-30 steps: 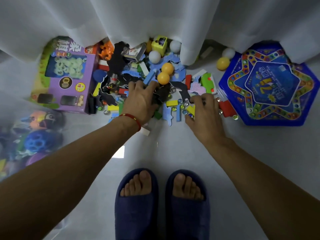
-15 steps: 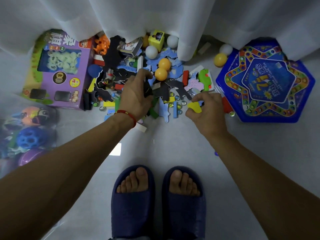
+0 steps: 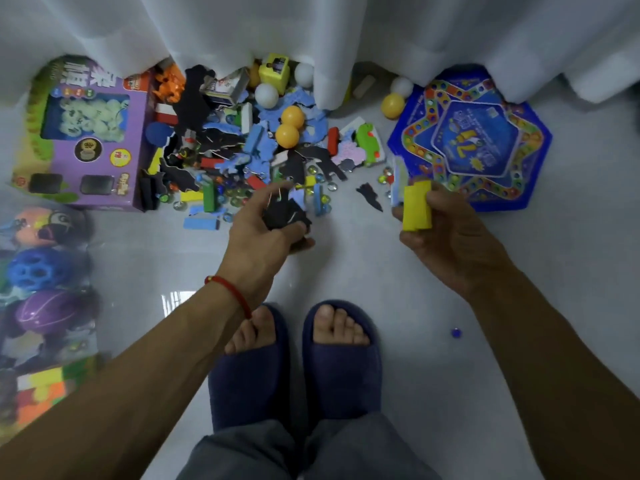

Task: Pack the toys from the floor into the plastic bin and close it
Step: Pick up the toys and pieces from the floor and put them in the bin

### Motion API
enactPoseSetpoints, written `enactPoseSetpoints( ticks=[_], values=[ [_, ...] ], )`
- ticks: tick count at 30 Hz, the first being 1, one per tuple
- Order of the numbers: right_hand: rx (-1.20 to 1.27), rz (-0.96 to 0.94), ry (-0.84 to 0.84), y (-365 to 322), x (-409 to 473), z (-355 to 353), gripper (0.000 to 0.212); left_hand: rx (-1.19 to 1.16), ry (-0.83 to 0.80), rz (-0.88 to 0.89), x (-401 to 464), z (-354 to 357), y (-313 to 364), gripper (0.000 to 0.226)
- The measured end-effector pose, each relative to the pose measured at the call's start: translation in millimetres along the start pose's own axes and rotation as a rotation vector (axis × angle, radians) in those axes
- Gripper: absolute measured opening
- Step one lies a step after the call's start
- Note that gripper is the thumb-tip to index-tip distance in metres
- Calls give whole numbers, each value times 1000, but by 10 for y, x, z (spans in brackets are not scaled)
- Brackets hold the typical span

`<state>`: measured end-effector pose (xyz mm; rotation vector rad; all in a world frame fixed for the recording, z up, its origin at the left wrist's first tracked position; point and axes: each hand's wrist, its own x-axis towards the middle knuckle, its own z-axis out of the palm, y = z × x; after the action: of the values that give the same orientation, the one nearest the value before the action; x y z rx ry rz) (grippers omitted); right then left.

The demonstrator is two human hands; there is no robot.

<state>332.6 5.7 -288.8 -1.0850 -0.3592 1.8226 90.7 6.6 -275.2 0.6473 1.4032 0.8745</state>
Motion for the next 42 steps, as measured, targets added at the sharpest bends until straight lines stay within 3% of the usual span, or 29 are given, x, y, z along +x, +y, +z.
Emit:
enactPoseSetpoints(
  ticks=[3,5,8,12,14,17,20,23,29,33,36,38,42],
  values=[
    [-40,25,35,42,-625,-143,54,-55,-100,-210,-393,127,-112,39],
    [-159,14,98,152,-976,-126,43,-166,-245,-417,-641,248,-138,35],
    [-592,-97,212,423,-1408,118,22,-176,-494,-649,-948,435,-148,25],
    [-1169,-301,232,731,-1656,397,44,-101,-631,-654,-1118,488,-193,28],
    [-1215,-395,249,786,-1766,385,47,-58,-639,-579,-1114,475,-242,21],
    [-998,-402,607,917,-2004,-93,32,-44,-532,-554,-1057,484,-304,24],
    [-1046,-220,1084,1092,-2221,-969,32,-36,-480,-560,-982,484,-317,24],
    [-1058,18,1254,1133,-2295,-1628,40,-71,-449,-572,-916,487,-354,25],
    [-1244,-14,1093,1132,-2001,-1772,8,-168,-408,-601,-840,435,-417,22],
    [-1187,-232,737,1037,-1383,-1130,28,-247,-380,-613,-747,353,-470,22],
    [-1232,-211,524,1032,-868,-609,47,-277,-346,-608,-743,253,-467,20],
    [-1320,-133,512,1099,-591,-424,48,-297,-315,-593,-781,175,-416,20],
    [-1646,-44,557,1229,-351,-388,25,-361,-265,-545,-878,-49,-251,22]
  ],
)
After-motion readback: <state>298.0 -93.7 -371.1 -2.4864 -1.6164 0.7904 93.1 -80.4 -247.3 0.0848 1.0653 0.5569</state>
